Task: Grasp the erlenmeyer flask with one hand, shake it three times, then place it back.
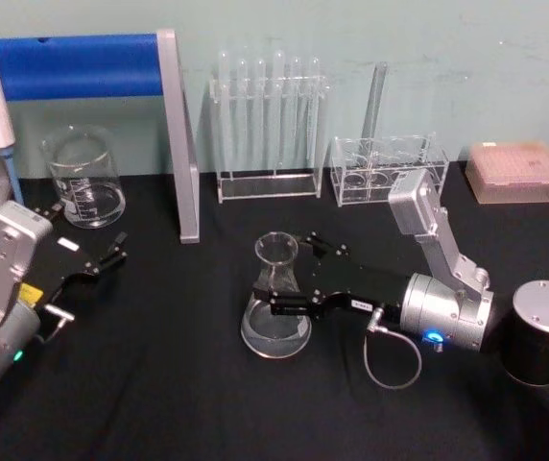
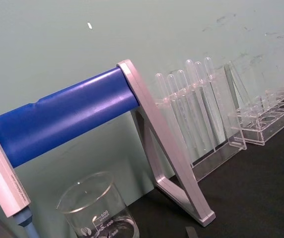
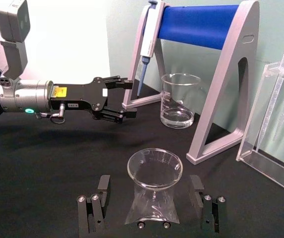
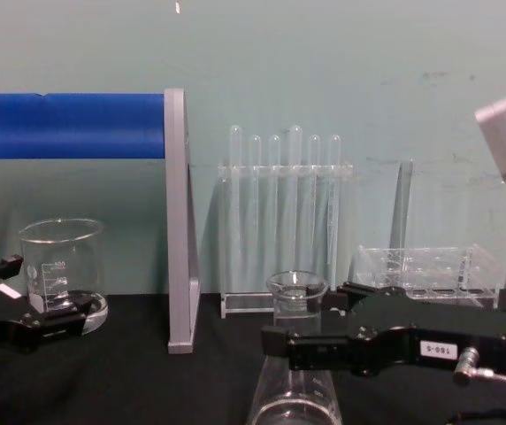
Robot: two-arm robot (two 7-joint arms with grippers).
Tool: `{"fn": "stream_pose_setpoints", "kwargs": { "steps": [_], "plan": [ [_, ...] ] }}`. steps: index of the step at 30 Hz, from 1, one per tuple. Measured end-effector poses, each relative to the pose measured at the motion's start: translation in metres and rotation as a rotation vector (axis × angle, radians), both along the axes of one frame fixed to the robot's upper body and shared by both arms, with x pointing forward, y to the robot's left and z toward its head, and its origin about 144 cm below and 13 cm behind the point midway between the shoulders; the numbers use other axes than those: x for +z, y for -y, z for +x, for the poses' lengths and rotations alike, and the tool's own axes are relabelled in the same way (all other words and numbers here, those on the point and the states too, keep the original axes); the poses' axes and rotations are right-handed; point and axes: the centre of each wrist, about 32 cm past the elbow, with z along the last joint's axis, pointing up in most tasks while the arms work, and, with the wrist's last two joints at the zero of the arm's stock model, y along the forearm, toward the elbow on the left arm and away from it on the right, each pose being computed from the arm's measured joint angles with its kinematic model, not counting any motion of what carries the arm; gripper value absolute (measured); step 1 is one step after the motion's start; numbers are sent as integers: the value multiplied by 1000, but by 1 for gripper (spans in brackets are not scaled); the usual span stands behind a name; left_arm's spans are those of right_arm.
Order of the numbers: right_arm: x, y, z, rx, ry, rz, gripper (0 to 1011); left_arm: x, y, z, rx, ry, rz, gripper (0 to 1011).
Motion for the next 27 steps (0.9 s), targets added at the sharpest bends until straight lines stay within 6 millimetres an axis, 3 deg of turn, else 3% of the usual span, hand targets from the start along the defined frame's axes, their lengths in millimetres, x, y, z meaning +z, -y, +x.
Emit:
{"fn": "stream_pose_setpoints", "kwargs": {
  "steps": [27],
  "plan": [
    [-1, -6, 4, 6, 12, 1, 1000, 0, 0, 0, 0, 0, 0, 1001]
  ]
}}
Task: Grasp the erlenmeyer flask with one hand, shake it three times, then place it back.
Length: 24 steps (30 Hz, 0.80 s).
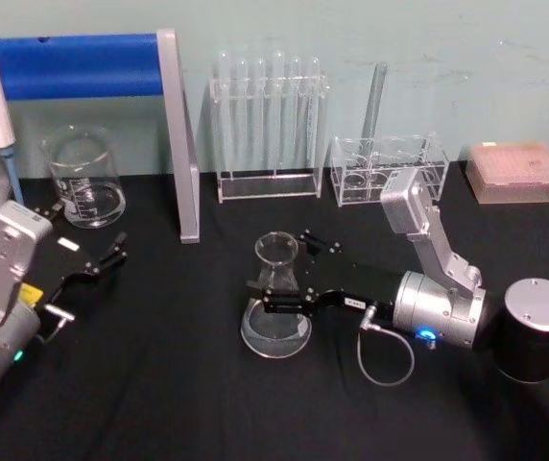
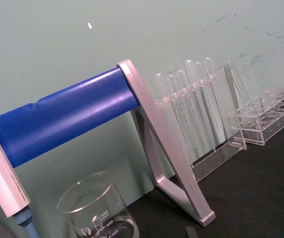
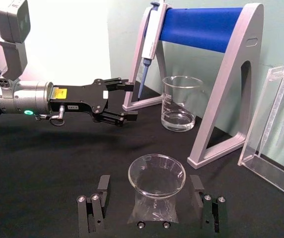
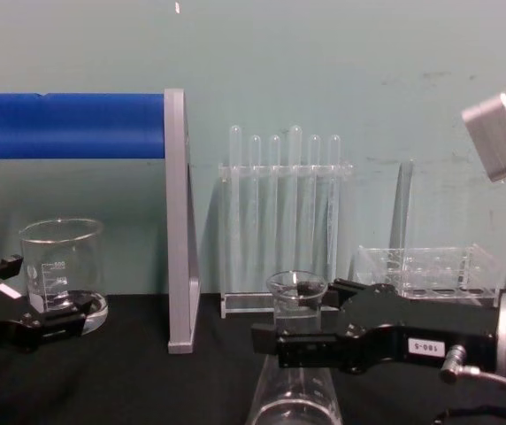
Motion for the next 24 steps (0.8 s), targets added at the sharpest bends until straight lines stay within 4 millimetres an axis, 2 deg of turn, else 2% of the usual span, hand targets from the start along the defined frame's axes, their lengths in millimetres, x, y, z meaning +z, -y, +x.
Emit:
{"fn": "stream_pose_setpoints", "kwargs": {
  "steps": [24],
  "plan": [
    [0, 1, 0, -3, -1, 0, 1000, 0, 0, 0, 0, 0, 0, 1001]
  ]
}}
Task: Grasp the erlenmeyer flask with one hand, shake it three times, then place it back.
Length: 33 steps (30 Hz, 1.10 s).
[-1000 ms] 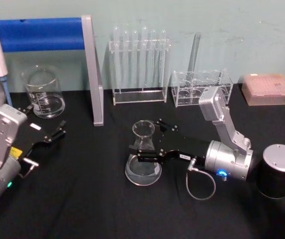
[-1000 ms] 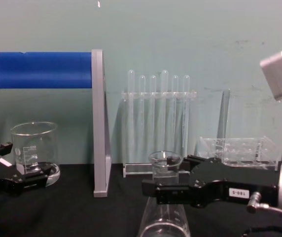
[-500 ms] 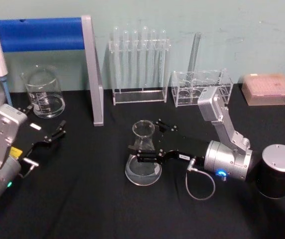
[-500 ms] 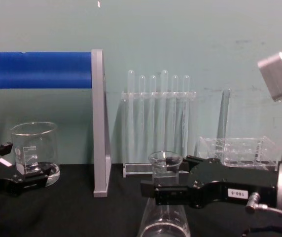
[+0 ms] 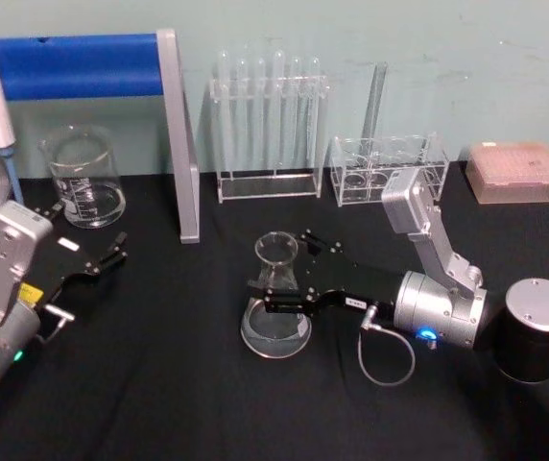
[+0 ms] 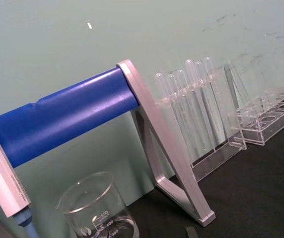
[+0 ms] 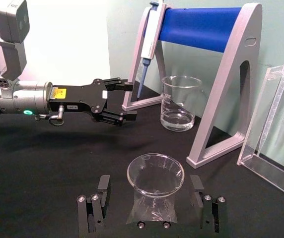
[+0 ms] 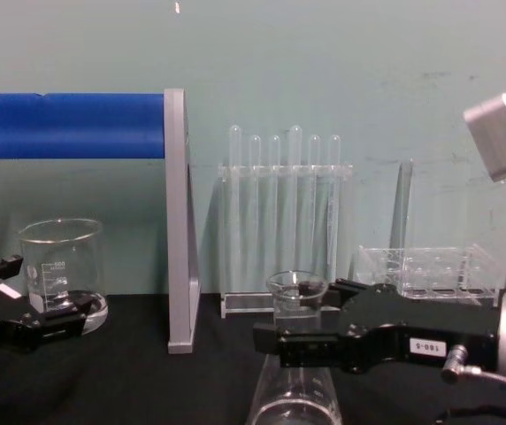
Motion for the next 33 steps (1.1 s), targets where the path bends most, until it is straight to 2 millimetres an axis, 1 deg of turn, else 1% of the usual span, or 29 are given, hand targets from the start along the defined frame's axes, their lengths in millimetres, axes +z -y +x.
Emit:
{"fn": "stream_pose_setpoints", "kwargs": {
  "steps": [13, 16, 17, 20, 21, 22, 23, 25, 27, 29, 30, 32, 33],
  "plan": [
    [0, 0, 0, 0, 0, 1, 997, 0, 0, 0, 0, 0, 0, 1001],
    [0, 0, 0, 0, 0, 2, 941, 0, 0, 0, 0, 0, 0, 1001],
    [0, 0, 0, 0, 0, 2, 903, 0, 0, 0, 0, 0, 0, 1000],
    [0, 0, 0, 0, 0, 2, 850, 0, 0, 0, 0, 0, 0, 1001],
    [0, 0, 0, 0, 0, 2, 817, 0, 0, 0, 0, 0, 0, 1001],
    [0, 0, 0, 0, 0, 2, 817, 0, 0, 0, 0, 0, 0, 1001],
    [0, 0, 0, 0, 0, 2, 762, 0, 0, 0, 0, 0, 0, 1001],
    [0, 0, 0, 0, 0, 2, 686, 0, 0, 0, 0, 0, 0, 1001],
    [0, 0, 0, 0, 0, 2, 651, 0, 0, 0, 0, 0, 0, 1001],
    [0, 0, 0, 0, 0, 2, 568, 0, 0, 0, 0, 0, 0, 1001],
    [0, 0, 0, 0, 0, 2, 548, 0, 0, 0, 0, 0, 0, 1001],
    [0, 0, 0, 0, 0, 2, 471, 0, 0, 0, 0, 0, 0, 1001],
    [0, 0, 0, 0, 0, 1, 460, 0, 0, 0, 0, 0, 0, 1001]
  ]
}}
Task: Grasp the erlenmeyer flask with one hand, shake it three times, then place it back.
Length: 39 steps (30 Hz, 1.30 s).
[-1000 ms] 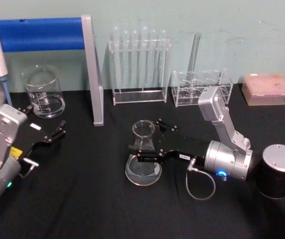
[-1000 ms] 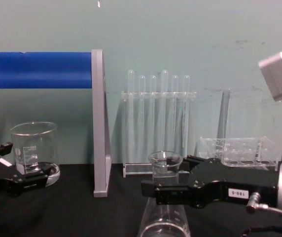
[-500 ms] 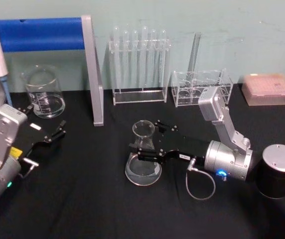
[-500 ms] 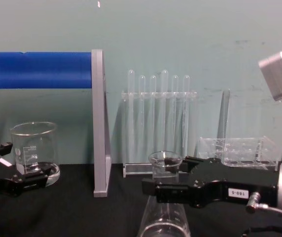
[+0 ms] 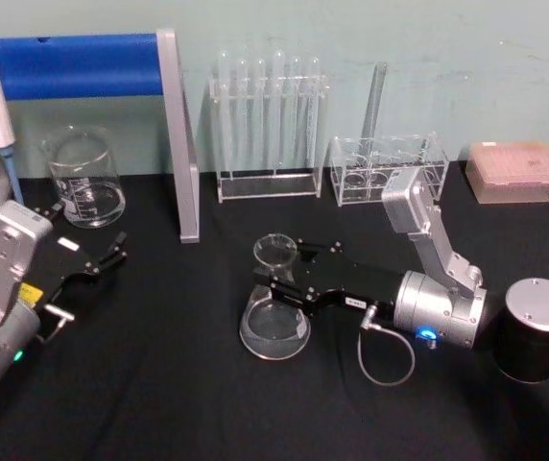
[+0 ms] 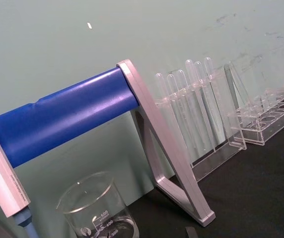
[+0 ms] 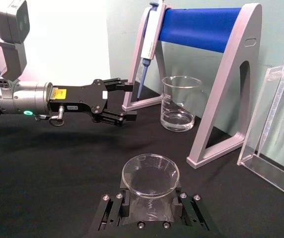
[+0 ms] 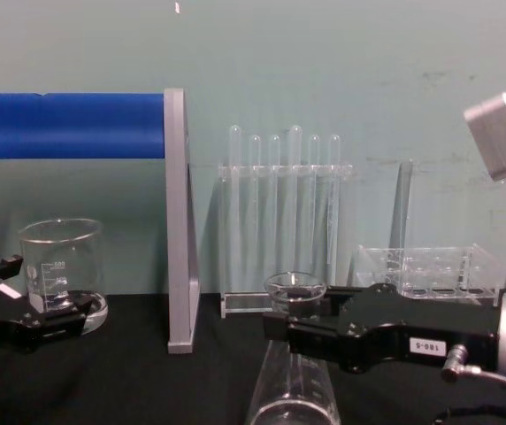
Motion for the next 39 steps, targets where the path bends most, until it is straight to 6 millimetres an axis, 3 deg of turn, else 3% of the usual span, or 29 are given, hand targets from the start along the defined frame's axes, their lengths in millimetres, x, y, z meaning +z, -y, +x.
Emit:
{"fn": "stream_pose_setpoints", "kwargs": {
  "steps": [24, 39],
  "plan": [
    [4, -2, -4, -26, 10, -2, 450, 0, 0, 0, 0, 0, 0, 1001],
    [40, 0, -24, -194, 40, 115, 449, 0, 0, 0, 0, 0, 0, 1001]
  ]
}}
